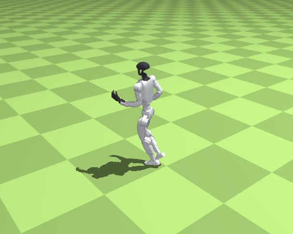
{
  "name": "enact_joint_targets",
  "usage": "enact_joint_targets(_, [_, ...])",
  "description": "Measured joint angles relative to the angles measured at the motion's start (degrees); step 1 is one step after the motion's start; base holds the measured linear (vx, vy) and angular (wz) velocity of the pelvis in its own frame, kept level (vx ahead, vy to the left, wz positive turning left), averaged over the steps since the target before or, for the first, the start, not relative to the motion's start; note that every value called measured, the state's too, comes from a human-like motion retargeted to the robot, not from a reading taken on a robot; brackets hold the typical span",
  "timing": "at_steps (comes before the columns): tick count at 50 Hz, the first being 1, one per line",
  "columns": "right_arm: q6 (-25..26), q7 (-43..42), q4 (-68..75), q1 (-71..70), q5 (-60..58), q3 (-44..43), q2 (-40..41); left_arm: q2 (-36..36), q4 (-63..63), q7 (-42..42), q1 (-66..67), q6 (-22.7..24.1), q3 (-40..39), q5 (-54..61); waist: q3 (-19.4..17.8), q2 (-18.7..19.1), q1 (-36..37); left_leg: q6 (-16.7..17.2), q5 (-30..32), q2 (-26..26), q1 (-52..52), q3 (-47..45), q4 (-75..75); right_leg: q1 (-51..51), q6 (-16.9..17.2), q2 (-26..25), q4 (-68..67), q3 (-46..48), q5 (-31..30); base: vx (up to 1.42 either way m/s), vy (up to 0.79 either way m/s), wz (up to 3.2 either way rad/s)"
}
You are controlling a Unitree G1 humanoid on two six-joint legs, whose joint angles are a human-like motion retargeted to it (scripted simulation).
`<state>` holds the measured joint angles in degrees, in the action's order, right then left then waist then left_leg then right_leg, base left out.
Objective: Walk run
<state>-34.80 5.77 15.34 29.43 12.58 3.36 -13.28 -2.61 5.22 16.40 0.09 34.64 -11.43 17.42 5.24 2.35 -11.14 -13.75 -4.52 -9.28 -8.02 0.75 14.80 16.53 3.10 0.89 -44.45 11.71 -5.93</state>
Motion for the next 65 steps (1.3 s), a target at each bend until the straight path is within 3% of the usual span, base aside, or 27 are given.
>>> enact_joint_targets(3, [0.63, 1.95, -0.05, 4.06, 0.22, -2.92, -2.86, 3.33, -3.88, -0.78, -0.98, -0.23, 1.88, 0.11, -0.02, 1.70, -4.38, 4.11, 10.83, 0.78, 6.23, 0.65, -4.53, 5.90, 0.69, 2.03, 14.48, 1.82, 3.84, 1.18, -0.44, 0.86])
enact_joint_targets(8, [1.76, 2.59, -2.69, 4.38, -1.34, -5.73, -2.22, 5.90, -6.53, 1.26, 5.26, -1.92, 2.43, -0.79, 0.16, 3.14, -10.03, 9.41, 29.21, 1.65, 16.04, -2.57, -6.01, 7.60, 1.98, 0.56, 38.04, -1.33, 13.08, 1.46, -0.58, 0.38])
enact_joint_targets(10, [1.62, -0.41, -4.90, 2.07, -3.61, -6.40, -0.39, 5.46, -5.38, 2.84, 8.29, -2.55, 2.43, -1.28, -0.95, 3.63, -10.86, 12.40, 34.52, 2.17, 17.13, -2.48, 1.38, 6.28, -3.56, 0.60, 37.82, -0.15, 6.08, 1.28, -0.42, -0.15])
enact_joint_targets(12, [1.49, -4.56, -6.75, -1.14, -6.87, -5.34, 1.67, 4.68, -2.11, 4.68, 11.99, -2.12, 1.04, -2.52, -2.90, 5.61, -9.91, 14.13, 34.52, 6.33, 12.87, -5.52, 21.94, 4.22, -10.03, -4.75, 31.45, -1.77, 7.73, 1.56, -0.65, -1.05])
enact_joint_targets(13, [1.36, -6.94, -6.97, -2.85, -8.61, -3.58, 2.79, 3.73, 0.51, 6.23, 14.70, -1.32, -0.80, -4.16, -3.43, 6.88, -8.21, 12.56, 34.52, 9.68, 10.80, -9.73, 32.03, 3.33, -11.07, -10.03, 26.44, -7.22, 11.71, 1.76, -0.77, -1.23])
enact_joint_targets(14, [0.81, -9.33, -6.43, -5.55, -9.62, -3.55, 4.22, 2.47, 4.15, 7.89, 16.97, -0.13, -1.60, -6.30, -2.32, 6.91, -7.14, 11.31, 34.52, 9.58, 7.64, -9.32, 37.02, 3.24, -10.41, -8.52, 23.38, -6.67, 14.35, 1.64, -0.65, -0.39])
enact_joint_targets(15, [0.05, -11.71, -5.50, -8.74, -10.27, -4.39, 5.82, 1.06, 8.31, 9.59, 19.02, 1.26, -1.90, -8.69, -0.40, 6.34, -6.38, 10.22, 34.52, 7.75, 3.93, -6.60, 39.46, 3.54, -8.91, -3.60, 21.29, -3.12, 16.34, 1.27, -0.37, 0.26])
enact_joint_targets(16, [-0.54, -10.96, -5.09, -12.39, -9.04, -5.11, 6.46, -0.87, 11.79, 10.11, 20.26, 1.64, -1.79, -9.90, 1.39, 4.01, -4.85, 8.95, 32.71, 4.88, 0.20, -8.07, 39.60, 2.14, -8.50, -1.06, 22.03, -4.86, 17.71, 1.15, -0.27, 0.06])
enact_joint_targets(20, [-1.30, -8.54, -8.15, -21.49, -5.52, -0.35, 5.94, -6.79, 16.85, 13.49, 28.24, 1.03, -1.62, -5.07, 3.16, 0.12, -2.44, 4.04, 16.74, 2.85, -10.82, -12.65, 36.72, -5.63, -8.94, 0.71, 26.03, -7.59, 20.26, 1.25, -0.20, -0.38])
enact_joint_targets(22, [-1.75, -8.42, -11.27, -24.05, -5.21, 0.14, 3.37, -7.16, 15.62, 13.50, 31.11, 1.49, -2.39, -3.96, 2.19, -0.85, -0.77, 4.44, 12.77, 2.84, -14.88, -13.42, 28.08, -10.21, -7.99, 0.58, 30.25, -6.21, 15.24, 1.19, -0.22, 0.01])
enact_joint_targets(28, [2.86, -6.14, -18.09, -22.49, -7.81, -2.08, -2.16, -4.30, 9.86, 10.91, 32.39, 1.01, -3.10, -5.70, -2.40, -2.30, 9.40, 10.34, 8.20, 1.05, -15.35, -9.05, -8.47, -25.16, -6.06, -3.65, 37.33, -4.43, -9.77, 1.37, -0.37, -0.30])
enact_joint_targets(30, [4.00, -5.94, -19.03, -20.47, -8.32, -3.49, -1.84, -3.54, 7.82, 9.78, 29.67, 0.04, -2.48, -5.75, -4.07, -2.06, 10.49, 10.78, 10.58, 1.08, -13.69, -5.89, -12.38, -28.35, -3.70, -4.36, 34.92, -3.75, -16.80, 1.23, -0.38, 0.23])
enact_joint_targets(31, [4.09, -6.04, -18.63, -19.65, -8.13, -3.78, -1.20, -3.31, 6.68, 8.73, 28.05, -0.18, -2.15, -6.07, -4.87, -2.31, 10.57, 5.39, 15.59, 1.25, -13.34, -6.41, -10.94, -28.61, -1.50, -4.24, 31.52, -4.07, -20.53, 1.16, -0.48, 0.51])
enact_joint_targets(32, [4.07, -6.06, -17.91, -18.76, -8.01, -3.69, -0.25, -2.98, 5.62, 7.54, 26.44, -0.33, -2.05, -6.49, -5.25, -3.11, 9.91, 1.19, 16.36, 0.91, -12.99, -7.19, -8.51, -27.89, 0.34, -3.83, 26.27, -3.62, -23.23, 1.35, -0.74, 0.72])
enact_joint_targets(34, [3.03, -5.90, -14.10, -15.34, -8.41, -2.59, 2.94, -2.02, 4.86, 4.40, 23.65, 0.19, -1.62, -7.67, -3.44, -5.67, 5.97, -1.25, 4.26, -1.70, -12.07, -6.50, -0.42, -23.20, 1.69, -1.95, 10.30, 0.90, -24.07, 1.76, -0.58, 1.36])
enact_joint_targets(35, [1.90, -5.91, -11.10, -12.25, -8.97, -2.60, 4.67, -1.64, 5.52, 2.67, 22.63, 0.96, -0.28, -8.16, -1.65, -5.69, 4.33, -1.25, 1.53, -2.96, -11.39, -2.84, 2.90, -21.50, 1.46, -1.14, 4.20, 3.69, -24.07, 1.61, -0.07, 1.15])
enact_joint_targets(36, [1.13, -5.78, -6.67, -11.21, -8.05, -1.71, 5.45, -1.60, 7.17, 2.53, 18.34, 1.39, -2.38, -6.04, -0.50, -3.30, 2.46, -1.25, 0.32, -1.39, -11.92, -2.37, 4.38, -17.79, 1.69, -1.72, 1.62, 2.64, -21.71, 1.32, -0.03, 0.51])
enact_joint_targets(38, [-0.29, -5.97, 0.96, -8.67, -5.13, 0.85, 6.25, -2.60, 8.84, 5.25, 10.63, 0.00, -4.77, -0.67, 0.82, -0.93, 2.01, -0.96, -1.88, 0.24, -9.89, -2.85, 4.82, -11.05, 1.38, -1.78, -2.68, -0.73, -15.21, 1.18, -0.26, -0.39])
enact_joint_targets(40, [-1.06, -3.30, 4.56, -4.61, 0.09, 1.69, 5.00, -3.87, 7.10, 5.84, 4.94, -1.44, -1.25, 3.51, 0.98, -0.31, 2.88, -0.10, -1.84, 1.18, -5.09, -3.20, 1.92, -6.02, -0.25, -1.60, -2.38, -2.02, -7.74, 1.16, -0.35, 0.00])
enact_joint_targets(45, [2.23, 8.76, 5.83, 3.77, 5.48, -3.36, 0.12, 1.20, -2.53, -0.18, -1.42, -0.95, 4.10, 4.83, -0.53, 2.23, -3.21, 4.20, 10.02, 0.77, 5.40, 1.27, -5.93, 3.24, 0.34, 2.88, 16.29, 1.95, 2.90, 1.09, -0.39, 1.15])
enact_joint_targets(50, [1.90, 7.94, 4.00, 6.08, 1.39, -6.90, -1.25, 6.21, -9.06, -1.79, 1.57, -1.86, 6.84, 2.75, -0.70, 2.09, -7.15, 8.90, 21.90, 2.04, 14.79, -2.28, -6.04, 4.75, -1.12, 0.81, 38.64, -4.15, 13.16, 1.18, -0.48, 0.60])
enact_joint_targets(53, [1.67, 3.38, 0.70, 3.63, -2.97, -6.94, 0.23, 5.76, -9.57, -1.20, 5.19, -2.82, 7.56, 3.46, -0.79, -0.17, -8.30, 12.47, 30.12, -0.26, 15.79, -1.83, 4.29, 3.43, -7.36, 2.28, 36.17, -4.79, 2.72, 1.14, -0.53, 0.24])
enact_joint_targets(55, [1.53, -0.43, -0.71, 1.40, -5.81, -3.23, 1.31, 4.13, -6.99, 2.71, 10.91, -1.99, 3.74, 1.96, -0.26, -0.68, -6.82, 13.39, 34.52, 0.73, 11.83, -8.44, 19.35, 1.96, -11.07, -2.08, 28.89, -8.17, 7.62, 1.22, -0.72, -0.86])
enact_joint_targets(57, [1.42, -3.99, 1.17, -5.14, -6.32, -4.01, 4.80, 1.09, 0.72, 7.89, 16.73, 0.51, 1.73, -2.66, 1.06, -0.39, -4.45, 11.27, 33.43, 4.19, 2.87, -9.29, 35.75, 1.83, -8.20, 0.01, 24.76, -7.74, 11.98, 1.25, -0.54, -0.14])
enact_joint_targets(59, [1.50, -2.74, 1.42, -12.13, -4.25, -4.67, 6.51, -2.73, 9.66, 9.49, 22.10, 1.26, -0.27, -6.03, 2.89, -2.14, -3.58, 7.81, 27.47, 3.49, -2.63, -11.38, 38.19, -1.03, -7.92, 2.09, 26.41, -8.76, 13.76, 1.14, -0.32, -0.19])
enact_joint_targets(62, [0.05, -4.15, -2.49, -19.51, -1.44, 0.23, 6.22, -6.41, 17.44, 14.78, 30.78, 0.05, -2.99, -0.70, 2.39, -2.02, -4.54, 4.13, 19.99, 2.23, -7.43, -12.14, 33.09, -6.92, -8.73, 1.21, 30.95, -8.37, 12.61, 0.99, -0.08, -0.09])
enact_joint_targets(65, [-1.34, -6.23, -8.73, -24.72, -0.73, 2.21, 3.35, -5.91, 19.32, 16.54, 35.92, -0.03, -5.49, 2.52, 0.50, -3.16, 0.01, 5.46, 15.39, 1.45, -11.89, -13.61, 19.57, -12.18, -6.70, 0.57, 35.25, -9.63, 5.73, 0.85, -0.10, -0.69])
